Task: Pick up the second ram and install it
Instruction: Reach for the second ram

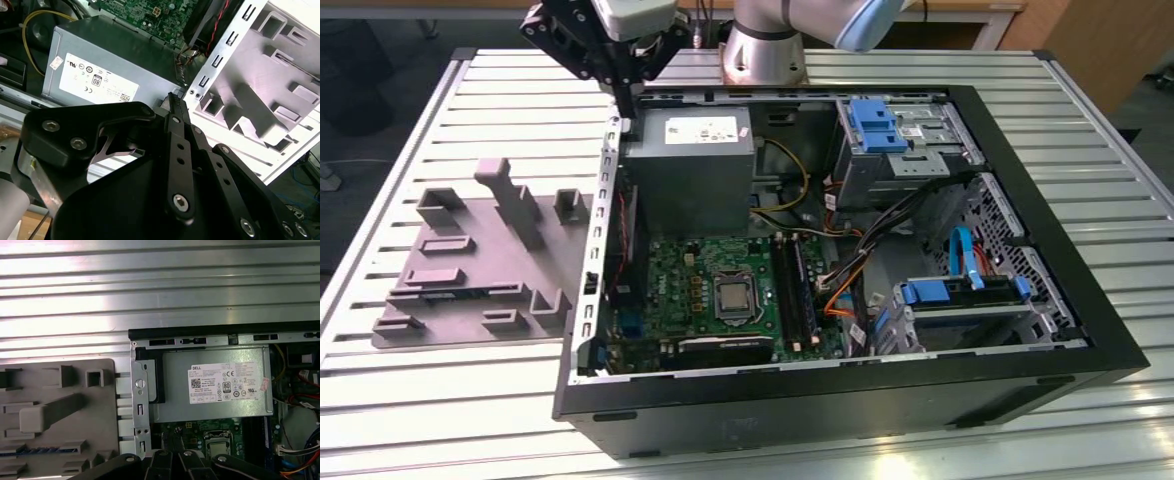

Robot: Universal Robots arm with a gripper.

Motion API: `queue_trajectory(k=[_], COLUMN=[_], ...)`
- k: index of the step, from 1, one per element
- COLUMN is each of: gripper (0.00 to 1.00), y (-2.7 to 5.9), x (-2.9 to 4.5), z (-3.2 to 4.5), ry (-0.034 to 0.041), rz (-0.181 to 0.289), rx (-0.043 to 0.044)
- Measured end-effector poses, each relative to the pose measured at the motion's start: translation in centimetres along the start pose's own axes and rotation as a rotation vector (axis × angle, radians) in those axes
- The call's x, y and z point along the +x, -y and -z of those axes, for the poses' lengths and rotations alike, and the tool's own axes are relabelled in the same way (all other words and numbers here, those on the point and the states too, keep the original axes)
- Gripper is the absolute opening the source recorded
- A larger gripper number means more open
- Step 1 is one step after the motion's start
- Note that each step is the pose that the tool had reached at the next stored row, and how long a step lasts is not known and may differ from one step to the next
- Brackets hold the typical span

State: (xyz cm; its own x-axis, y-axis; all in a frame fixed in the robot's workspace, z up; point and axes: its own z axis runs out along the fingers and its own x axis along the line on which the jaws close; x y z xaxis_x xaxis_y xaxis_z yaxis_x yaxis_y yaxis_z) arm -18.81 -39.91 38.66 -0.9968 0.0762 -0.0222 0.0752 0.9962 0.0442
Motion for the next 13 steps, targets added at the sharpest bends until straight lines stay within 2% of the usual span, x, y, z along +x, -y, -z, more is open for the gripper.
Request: queue_trajectory(k=[13], gripper=[0.11], y=[0.05], x=[0.57], z=[-0.01], ry=[0.0], rz=[0.0], rx=[0.0])
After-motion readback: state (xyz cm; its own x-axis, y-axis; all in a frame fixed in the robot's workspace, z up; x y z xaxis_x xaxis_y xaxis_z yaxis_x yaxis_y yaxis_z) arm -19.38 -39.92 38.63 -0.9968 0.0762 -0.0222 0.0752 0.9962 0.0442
